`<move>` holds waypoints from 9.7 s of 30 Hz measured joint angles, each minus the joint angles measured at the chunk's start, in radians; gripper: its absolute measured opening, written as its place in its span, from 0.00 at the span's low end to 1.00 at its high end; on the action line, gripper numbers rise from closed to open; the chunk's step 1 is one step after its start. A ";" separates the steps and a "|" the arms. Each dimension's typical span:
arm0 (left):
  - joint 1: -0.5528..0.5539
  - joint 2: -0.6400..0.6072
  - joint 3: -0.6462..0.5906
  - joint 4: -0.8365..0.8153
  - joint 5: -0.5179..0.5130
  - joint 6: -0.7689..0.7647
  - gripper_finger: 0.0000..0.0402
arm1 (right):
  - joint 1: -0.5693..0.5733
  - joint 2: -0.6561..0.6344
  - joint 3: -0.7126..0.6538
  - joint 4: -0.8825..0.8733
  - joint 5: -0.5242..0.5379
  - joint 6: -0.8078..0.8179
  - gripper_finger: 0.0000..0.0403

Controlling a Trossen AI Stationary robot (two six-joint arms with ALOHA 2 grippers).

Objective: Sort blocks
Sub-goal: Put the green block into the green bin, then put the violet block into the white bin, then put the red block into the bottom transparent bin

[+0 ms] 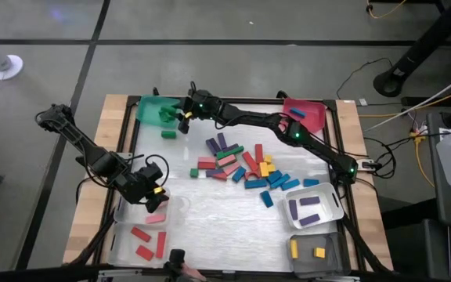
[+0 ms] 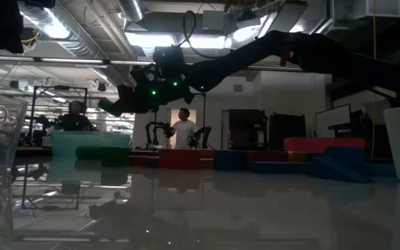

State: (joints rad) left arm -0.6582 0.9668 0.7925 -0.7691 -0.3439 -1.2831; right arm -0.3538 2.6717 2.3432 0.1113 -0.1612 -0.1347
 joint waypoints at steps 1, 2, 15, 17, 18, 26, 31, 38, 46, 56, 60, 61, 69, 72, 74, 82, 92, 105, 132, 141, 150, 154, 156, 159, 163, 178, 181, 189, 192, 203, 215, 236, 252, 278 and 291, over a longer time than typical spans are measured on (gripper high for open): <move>0.000 0.000 0.000 0.000 0.000 0.000 0.40 | 0.000 0.000 0.000 0.000 0.004 0.000 0.37; 0.000 0.000 0.000 0.000 0.000 0.000 0.40 | 0.000 0.000 0.000 -0.001 0.004 0.000 0.37; 0.000 0.000 0.000 -0.001 0.000 0.000 0.40 | 0.000 0.000 0.000 -0.004 0.067 0.007 0.61; 0.000 0.000 0.000 -0.001 0.000 0.000 0.40 | 0.000 -0.002 0.000 -0.003 0.092 0.016 0.62; 0.000 0.000 0.000 -0.001 0.000 0.000 0.40 | 0.000 -0.007 0.000 -0.008 0.100 0.022 0.62; 0.014 0.000 0.000 -0.007 -0.051 0.026 0.40 | 0.001 -0.194 0.000 -0.129 0.105 0.024 0.59; 0.102 -0.001 0.000 -0.009 -0.138 0.088 0.40 | 0.001 -0.340 0.002 -0.379 0.105 0.025 0.59; 0.338 -0.024 0.000 -0.033 -0.094 0.235 0.40 | 0.022 -0.544 0.003 -0.694 0.099 0.069 0.59; 0.563 -0.002 0.000 0.101 0.154 0.759 0.40 | 0.115 -0.683 0.000 -0.998 0.098 0.111 0.59; 0.589 0.189 0.000 0.188 0.159 1.113 0.40 | 0.288 -0.751 0.001 -1.241 0.172 0.165 0.59; 0.589 0.297 0.000 0.187 0.159 1.113 0.40 | 0.357 -0.752 0.001 -1.315 0.222 0.235 0.59; 0.589 0.322 0.000 0.187 0.159 1.123 0.40 | 0.374 -0.755 0.001 -1.337 0.231 0.245 0.59; 0.589 0.468 0.000 0.193 0.159 1.254 0.40 | 0.476 -0.760 0.000 -1.525 0.296 0.364 0.59; 0.589 0.490 0.000 0.216 0.159 1.306 0.40 | 0.501 -0.760 0.000 -1.574 0.328 0.404 0.59; 0.591 0.500 0.000 0.233 0.159 1.325 0.40 | 0.515 -0.759 0.000 -1.588 0.349 0.427 0.59; 0.653 0.540 0.000 0.270 0.236 1.343 0.40 | 0.547 -0.758 0.000 -1.588 0.354 0.448 0.59; 0.697 0.611 0.000 0.289 0.292 1.355 0.39 | 0.554 -0.758 0.000 -1.654 0.415 0.548 0.59; 0.697 0.509 0.000 0.268 0.393 1.210 0.29 | 0.295 -0.713 -0.004 -1.666 0.438 0.601 0.59; 1.283 0.084 0.043 0.121 0.036 1.016 0.33 | 0.020 -0.210 -0.004 -1.325 0.196 0.602 0.59; 1.406 0.239 0.043 0.123 0.035 1.023 0.43 | 0.019 -0.185 -0.004 -1.301 0.187 0.643 0.59; 1.413 0.294 0.043 0.123 0.060 1.021 0.47 | 0.021 -0.185 -0.022 -1.269 0.185 0.683 0.59; 1.412 0.294 0.043 0.123 0.063 1.021 0.47 | 0.021 -0.185 -0.065 -1.259 0.165 0.716 0.59; 1.412 0.294 0.043 0.123 0.065 1.021 0.47 | 0.021 -0.185 -0.091 -1.260 0.164 0.731 0.59; 1.412 0.294 0.043 0.122 0.090 1.020 0.47 | 0.021 -0.189 -0.123 -1.244 0.160 0.741 0.58; 1.412 0.294 0.043 0.122 0.134 1.020 0.47 | 0.026 -0.193 -0.145 -1.212 0.144 0.744 0.51; 1.412 0.294 0.043 0.122 0.151 1.021 0.47 | 0.034 -0.183 -0.150 -1.133 0.183 0.758 0.36; 1.412 0.294 0.043 0.122 0.151 1.021 0.47 | 0.034 -0.183 -0.150 -1.133 0.183 0.758 0.36; 1.412 0.294 0.043 0.122 0.161 1.021 0.47 | 0.033 -0.183 -0.149 -1.141 0.140 0.758 0.22; 1.412 0.294 0.043 0.122 0.187 1.021 0.47 | 0.027 -0.184 -0.131 -1.174 0.103 0.744 0.13; 1.384 0.292 0.043 0.127 0.483 1.140 0.47 | 0.032 -0.283 -0.009 -1.522 0.104 0.646 0.14; 1.174 0.292 0.043 0.137 0.685 1.233 0.47 | 0.209 -0.518 0.011 -1.683 0.054 0.684 0.15; 0.791 0.292 0.043 0.244 0.683 1.205 0.47 | 0.790 -0.637 -0.053 -1.679 0.256 0.811 0.16; 0.701 0.292 0.042 0.286 0.665 1.183 0.47 | 0.910 -1.189 -0.835 -1.675 0.251 1.299 0.16; 0.679 0.512 0.009 0.440 0.283 1.229 0.47 | 1.015 -1.312 -1.358 -1.345 0.142 1.357 0.21; 0.681 0.623 0.009 0.467 0.182 1.293 0.47 | 1.015 -1.312 -1.358 -1.307 0.143 1.357 0.47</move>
State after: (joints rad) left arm 0.0223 1.5896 0.8015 -0.3020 -0.1618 0.0101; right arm 0.6609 1.3594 0.9855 -1.1960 -0.0177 1.2221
